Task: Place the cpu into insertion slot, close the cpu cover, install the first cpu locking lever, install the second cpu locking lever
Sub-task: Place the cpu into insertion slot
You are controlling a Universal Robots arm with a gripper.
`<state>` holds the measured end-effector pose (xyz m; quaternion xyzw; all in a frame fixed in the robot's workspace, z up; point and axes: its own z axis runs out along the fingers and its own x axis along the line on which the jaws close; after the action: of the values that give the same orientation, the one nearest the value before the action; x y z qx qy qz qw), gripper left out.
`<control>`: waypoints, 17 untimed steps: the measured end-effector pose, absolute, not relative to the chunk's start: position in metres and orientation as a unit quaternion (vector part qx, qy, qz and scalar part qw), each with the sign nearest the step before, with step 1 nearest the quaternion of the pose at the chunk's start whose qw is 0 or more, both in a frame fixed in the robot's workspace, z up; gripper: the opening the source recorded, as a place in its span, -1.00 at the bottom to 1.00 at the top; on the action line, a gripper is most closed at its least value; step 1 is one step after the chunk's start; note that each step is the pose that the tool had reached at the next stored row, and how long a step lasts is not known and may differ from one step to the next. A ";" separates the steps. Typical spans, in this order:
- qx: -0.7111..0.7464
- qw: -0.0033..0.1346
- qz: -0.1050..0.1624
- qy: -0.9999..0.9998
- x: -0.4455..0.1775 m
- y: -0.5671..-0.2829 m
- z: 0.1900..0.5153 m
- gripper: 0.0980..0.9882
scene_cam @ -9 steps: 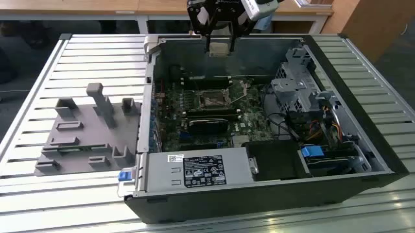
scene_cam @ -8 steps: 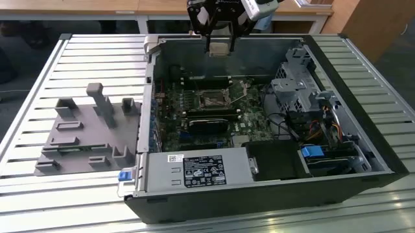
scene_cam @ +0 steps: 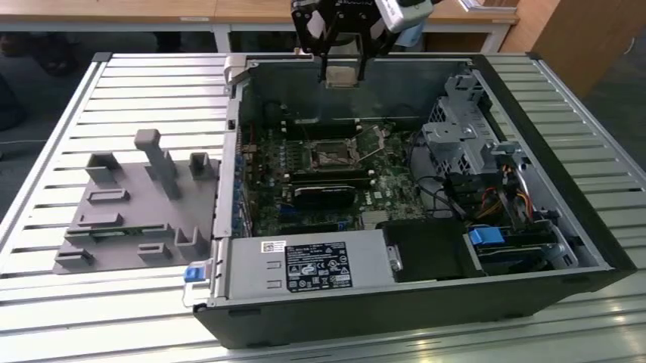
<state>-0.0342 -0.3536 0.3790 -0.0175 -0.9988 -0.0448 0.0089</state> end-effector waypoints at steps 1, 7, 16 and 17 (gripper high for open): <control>-0.020 0.009 -0.045 -0.999 -0.034 -0.354 0.379 0.00; -0.037 0.008 -0.044 -0.998 -0.034 -0.354 0.379 0.00; -0.069 0.007 -0.044 -0.997 -0.034 -0.353 0.379 0.00; -0.073 0.006 -0.044 -0.996 -0.034 -0.353 0.379 0.00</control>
<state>-0.0342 -0.3534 0.3788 -0.0727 -0.9964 -0.0442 0.0064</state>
